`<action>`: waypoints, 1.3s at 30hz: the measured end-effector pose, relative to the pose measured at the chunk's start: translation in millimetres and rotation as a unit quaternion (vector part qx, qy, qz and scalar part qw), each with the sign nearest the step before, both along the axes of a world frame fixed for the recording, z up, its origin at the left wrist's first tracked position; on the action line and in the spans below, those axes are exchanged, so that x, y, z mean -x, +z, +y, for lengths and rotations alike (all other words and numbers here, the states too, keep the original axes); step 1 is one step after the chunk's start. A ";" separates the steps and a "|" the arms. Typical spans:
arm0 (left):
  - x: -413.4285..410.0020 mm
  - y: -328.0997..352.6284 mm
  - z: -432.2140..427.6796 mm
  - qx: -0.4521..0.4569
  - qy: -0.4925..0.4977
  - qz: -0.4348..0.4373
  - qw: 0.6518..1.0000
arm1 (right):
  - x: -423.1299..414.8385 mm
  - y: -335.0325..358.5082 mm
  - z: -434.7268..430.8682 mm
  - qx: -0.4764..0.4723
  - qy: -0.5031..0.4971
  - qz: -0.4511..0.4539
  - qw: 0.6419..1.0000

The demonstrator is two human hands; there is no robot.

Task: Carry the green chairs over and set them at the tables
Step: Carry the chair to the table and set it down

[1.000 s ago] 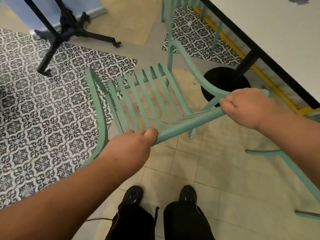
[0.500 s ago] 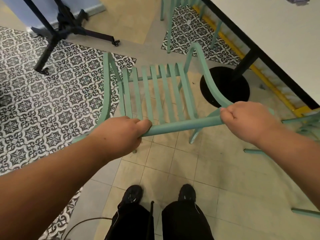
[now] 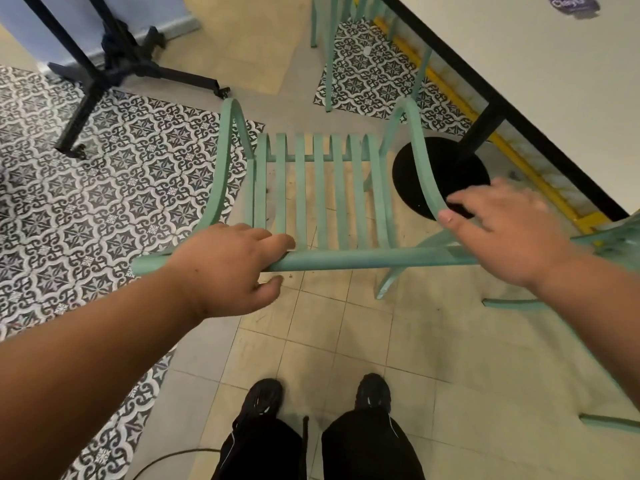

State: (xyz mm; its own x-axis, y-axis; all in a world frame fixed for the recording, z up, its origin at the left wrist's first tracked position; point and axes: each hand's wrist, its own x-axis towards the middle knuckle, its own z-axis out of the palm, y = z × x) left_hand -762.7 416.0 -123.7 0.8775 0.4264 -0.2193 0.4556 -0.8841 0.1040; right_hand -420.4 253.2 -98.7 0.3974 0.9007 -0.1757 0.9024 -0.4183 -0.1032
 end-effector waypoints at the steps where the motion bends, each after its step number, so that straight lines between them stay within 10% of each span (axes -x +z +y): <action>1: 1.2 -2.0 -3.0 -0.020 0.042 -0.020 0.999 | -9.2 0.2 3.1 0.013 -0.016 0.013 1.000; 5: -2.6 -6.3 -5.6 -0.047 0.309 0.032 0.949 | -17.8 -12.1 7.8 0.169 -0.041 0.109 0.979; 39: 19.1 -1.5 72.6 -0.064 0.099 0.054 0.992 | 99.4 -17.4 -54.4 0.119 -0.016 0.088 0.989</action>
State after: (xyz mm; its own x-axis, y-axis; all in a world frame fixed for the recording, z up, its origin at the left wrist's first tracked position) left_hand -781.8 488.6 -125.1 0.7484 0.6180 -0.2409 0.6233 -0.7794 -0.0630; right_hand -519.7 198.9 -116.1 0.3689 0.8133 -0.4500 0.8656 -0.4770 -0.1525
